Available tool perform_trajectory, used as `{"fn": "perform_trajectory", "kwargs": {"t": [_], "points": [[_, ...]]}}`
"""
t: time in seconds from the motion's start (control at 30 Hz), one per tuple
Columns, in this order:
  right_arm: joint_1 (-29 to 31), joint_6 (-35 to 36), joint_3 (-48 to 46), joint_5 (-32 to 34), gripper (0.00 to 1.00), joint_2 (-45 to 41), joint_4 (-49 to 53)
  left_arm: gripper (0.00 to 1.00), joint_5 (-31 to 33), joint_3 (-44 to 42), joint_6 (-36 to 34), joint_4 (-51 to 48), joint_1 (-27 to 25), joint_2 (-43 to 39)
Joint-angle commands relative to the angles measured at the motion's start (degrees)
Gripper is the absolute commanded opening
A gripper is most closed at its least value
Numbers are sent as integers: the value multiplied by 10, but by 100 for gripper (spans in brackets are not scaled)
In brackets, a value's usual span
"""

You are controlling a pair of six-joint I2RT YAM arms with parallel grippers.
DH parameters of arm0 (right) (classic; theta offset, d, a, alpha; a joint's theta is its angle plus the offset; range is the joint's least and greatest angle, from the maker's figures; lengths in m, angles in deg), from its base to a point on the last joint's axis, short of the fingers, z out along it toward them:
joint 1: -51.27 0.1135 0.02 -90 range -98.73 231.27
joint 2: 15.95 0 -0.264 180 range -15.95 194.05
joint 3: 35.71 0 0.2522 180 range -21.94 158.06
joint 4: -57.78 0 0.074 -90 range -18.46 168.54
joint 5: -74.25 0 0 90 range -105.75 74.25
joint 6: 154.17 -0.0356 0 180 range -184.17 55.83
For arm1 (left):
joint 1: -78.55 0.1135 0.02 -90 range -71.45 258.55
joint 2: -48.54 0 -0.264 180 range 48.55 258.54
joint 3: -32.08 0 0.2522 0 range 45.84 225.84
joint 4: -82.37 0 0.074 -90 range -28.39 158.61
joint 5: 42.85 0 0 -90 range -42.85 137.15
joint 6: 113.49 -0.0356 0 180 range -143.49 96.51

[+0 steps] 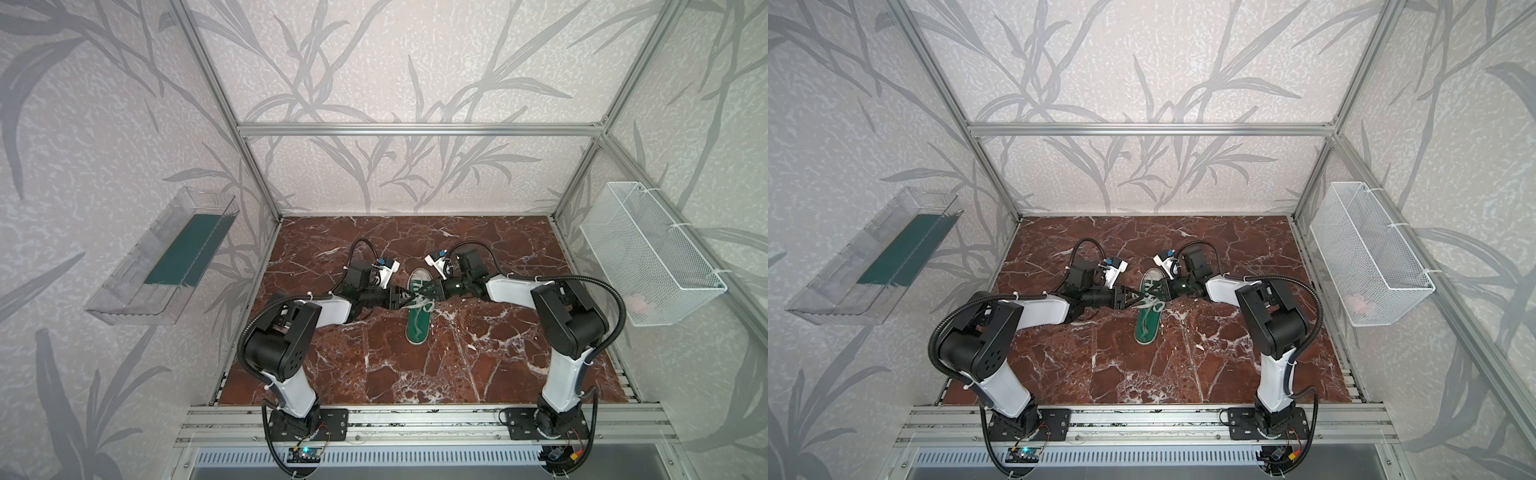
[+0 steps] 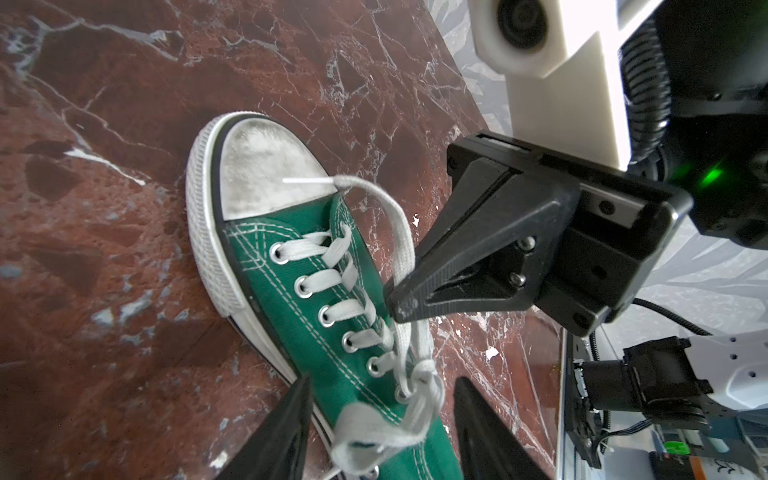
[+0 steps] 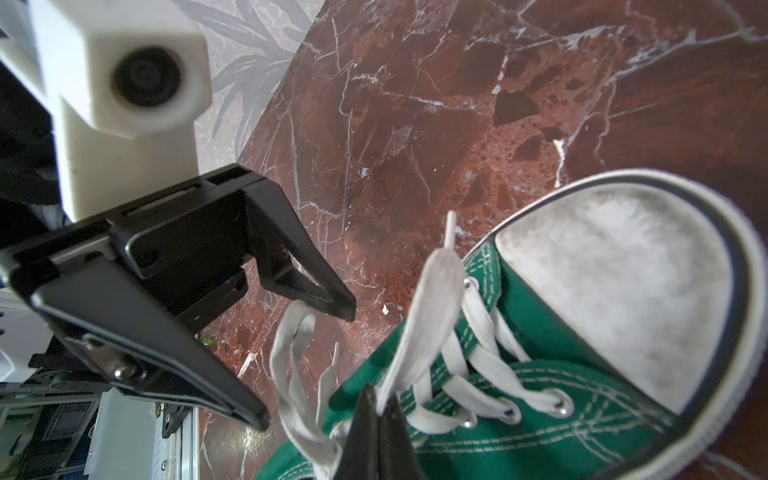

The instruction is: Tie the shoes

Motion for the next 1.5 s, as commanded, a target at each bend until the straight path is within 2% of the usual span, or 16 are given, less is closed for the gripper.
{"fn": "perform_trajectory", "kwargs": {"t": [0.0,0.13,0.27,0.3,0.63,0.83,1.2,1.47], "points": [[-2,7,15,-9,0,-13,1,49,-17,-4,30,47,-7,16],[-2,7,12,-9,0,-14,0,23,-16,-6,45,75,-8,28],[-2,11,5,-5,0,-21,5,1,2,-7,30,64,-6,17],[-2,12,3,-3,0,-23,4,0,7,-7,25,57,-5,12],[-13,-3,-41,32,0,-52,-18,0,81,20,-79,-101,-2,-29],[-20,-4,-63,42,0,-70,-20,0,90,43,-120,-158,-2,-30],[-33,-8,-106,67,0,-131,-21,0,90,53,-133,-170,0,-24],[-36,-7,-117,83,0,-143,0,0,90,54,-137,-169,1,-23]]}}
